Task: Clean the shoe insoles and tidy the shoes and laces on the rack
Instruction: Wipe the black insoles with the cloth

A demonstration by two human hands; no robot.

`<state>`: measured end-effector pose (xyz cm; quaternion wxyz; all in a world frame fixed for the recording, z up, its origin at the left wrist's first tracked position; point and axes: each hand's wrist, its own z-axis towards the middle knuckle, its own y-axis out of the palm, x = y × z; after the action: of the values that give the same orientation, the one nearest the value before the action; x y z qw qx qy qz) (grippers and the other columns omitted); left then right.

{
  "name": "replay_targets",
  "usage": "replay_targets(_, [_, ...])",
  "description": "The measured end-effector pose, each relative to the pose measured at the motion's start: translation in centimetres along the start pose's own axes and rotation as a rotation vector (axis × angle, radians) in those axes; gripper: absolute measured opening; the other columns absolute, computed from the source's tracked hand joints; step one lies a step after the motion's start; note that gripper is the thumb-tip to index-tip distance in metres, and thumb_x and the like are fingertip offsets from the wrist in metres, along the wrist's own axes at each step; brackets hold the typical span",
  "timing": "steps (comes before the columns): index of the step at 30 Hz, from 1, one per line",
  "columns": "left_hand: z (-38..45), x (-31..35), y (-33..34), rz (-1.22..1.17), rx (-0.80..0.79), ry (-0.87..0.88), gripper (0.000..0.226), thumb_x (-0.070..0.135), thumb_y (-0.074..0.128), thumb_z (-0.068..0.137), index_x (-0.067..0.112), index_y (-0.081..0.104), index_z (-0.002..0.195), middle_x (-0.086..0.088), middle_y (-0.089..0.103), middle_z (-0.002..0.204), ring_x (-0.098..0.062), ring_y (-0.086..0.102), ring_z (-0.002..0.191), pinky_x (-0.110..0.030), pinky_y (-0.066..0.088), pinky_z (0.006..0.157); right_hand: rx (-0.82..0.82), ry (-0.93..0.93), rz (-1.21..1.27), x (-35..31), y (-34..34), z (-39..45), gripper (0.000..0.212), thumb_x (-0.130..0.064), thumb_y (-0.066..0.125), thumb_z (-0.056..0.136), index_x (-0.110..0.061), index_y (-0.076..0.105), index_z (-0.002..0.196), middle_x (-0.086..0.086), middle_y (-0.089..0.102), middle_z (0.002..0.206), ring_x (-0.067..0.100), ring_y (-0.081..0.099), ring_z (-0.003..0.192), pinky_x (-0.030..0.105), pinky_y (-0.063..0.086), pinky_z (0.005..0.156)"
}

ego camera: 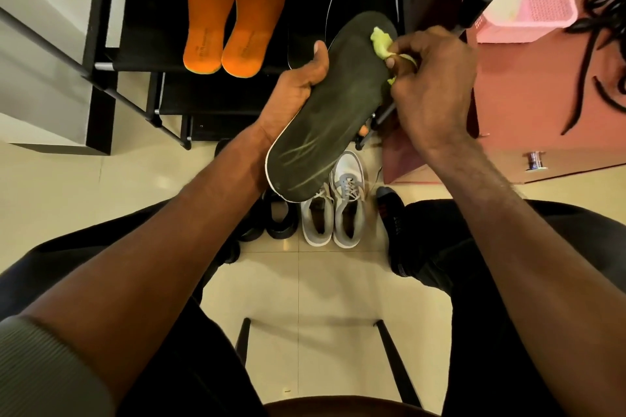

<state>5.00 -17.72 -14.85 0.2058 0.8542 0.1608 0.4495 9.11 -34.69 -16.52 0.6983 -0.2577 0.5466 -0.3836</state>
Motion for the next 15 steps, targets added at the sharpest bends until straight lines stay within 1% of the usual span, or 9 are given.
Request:
replay_targets(1, [0.0,-0.1,0.0,-0.006,0.009,-0.001,0.049,0.033,0.031,0.114,0.008,0.072,0.105,-0.007,0.078,0.091,-0.016,0.076,0.079,-0.028,0.062,0.072,-0.023,-0.008,0.016,-0.4,0.2,-0.5,0.023,-0.009,0.068,0.083,-0.019,0.082,0.099,0.001,0.074,0.094,0.019,0.069,0.085,0.041,0.056,0.077])
replay_targets(3, [-0.2,-0.1,0.3,-0.047,0.031,-0.002,0.062,0.029,0.029,0.114,0.010,0.079,0.082,-0.005,0.075,0.074,-0.012,0.073,0.064,-0.024,0.059,0.060,-0.089,-0.009,0.063,-1.3,0.6,-1.6,0.021,-0.006,0.071,0.084,-0.018,0.082,0.097,-0.001,0.075,0.092,0.016,0.070,0.084,0.039,0.059,0.077])
replay_targets(4, [-0.3,-0.1,0.5,-0.067,0.025,-0.002,0.065,0.030,0.027,0.114,0.010,0.077,0.077,-0.005,0.072,0.069,-0.012,0.070,0.060,-0.023,0.058,0.056,-0.130,0.005,0.108,-1.9,0.7,-2.3,0.021,-0.004,0.072,0.085,-0.018,0.082,0.096,-0.002,0.075,0.092,0.013,0.071,0.082,0.036,0.061,0.073])
replay_targets(6, [-0.3,-0.1,0.7,-0.092,-0.008,-0.033,0.063,0.038,0.028,0.113,0.004,0.070,0.080,-0.011,0.062,0.069,-0.017,0.062,0.060,-0.023,0.056,0.057,-0.190,0.031,0.218,-2.9,1.2,-3.7,0.024,0.000,0.074,0.084,-0.017,0.083,0.096,-0.005,0.076,0.090,0.007,0.071,0.081,0.033,0.063,0.070])
replay_targets(9, [0.1,0.0,0.7,-0.057,0.088,-0.049,0.075,0.037,0.035,0.112,0.009,0.069,0.052,-0.004,0.057,0.051,-0.012,0.049,0.043,-0.019,0.045,0.047,-0.223,0.064,0.362,-4.4,1.6,-6.1,0.025,0.005,0.075,0.084,-0.013,0.083,0.098,-0.007,0.078,0.088,0.002,0.073,0.083,0.026,0.062,0.078])
replay_targets(10, [0.1,0.0,0.6,-0.049,0.130,-0.038,0.072,0.034,0.037,0.112,0.009,0.067,0.051,-0.002,0.056,0.048,-0.011,0.047,0.041,-0.018,0.043,0.044,-0.242,0.092,0.416,-4.6,1.6,-6.4,0.024,0.005,0.076,0.085,-0.014,0.083,0.099,-0.008,0.077,0.087,0.000,0.073,0.083,0.022,0.061,0.079])
replay_targets(12, [0.0,0.1,0.4,-0.064,0.191,-0.026,0.054,0.032,0.042,0.111,0.005,0.065,0.071,-0.003,0.063,0.053,-0.015,0.055,0.052,-0.019,0.048,0.046,-0.289,0.144,0.485,-4.9,1.7,-6.8,0.020,-0.001,0.079,0.087,-0.016,0.083,0.099,-0.013,0.076,0.086,-0.003,0.072,0.083,0.019,0.060,0.078])
replay_targets(14, [-0.4,0.2,0.4,-0.086,0.239,-0.045,0.044,0.031,0.042,0.111,0.002,0.063,0.086,-0.007,0.072,0.064,-0.019,0.069,0.059,-0.022,0.056,0.050,-0.312,0.125,0.453,-5.0,1.6,-6.9,0.017,-0.006,0.079,0.088,-0.019,0.082,0.100,-0.014,0.076,0.087,-0.002,0.071,0.081,0.020,0.061,0.076])
replay_targets(15, [-0.4,0.1,0.4,-0.040,0.259,-0.035,0.043,0.031,0.041,0.112,0.001,0.062,0.089,-0.007,0.073,0.066,-0.018,0.072,0.059,-0.022,0.056,0.050,-0.306,0.097,0.413,-5.0,1.7,-6.9,0.018,-0.008,0.078,0.089,-0.019,0.082,0.102,-0.013,0.075,0.091,0.000,0.071,0.082,0.022,0.061,0.077])
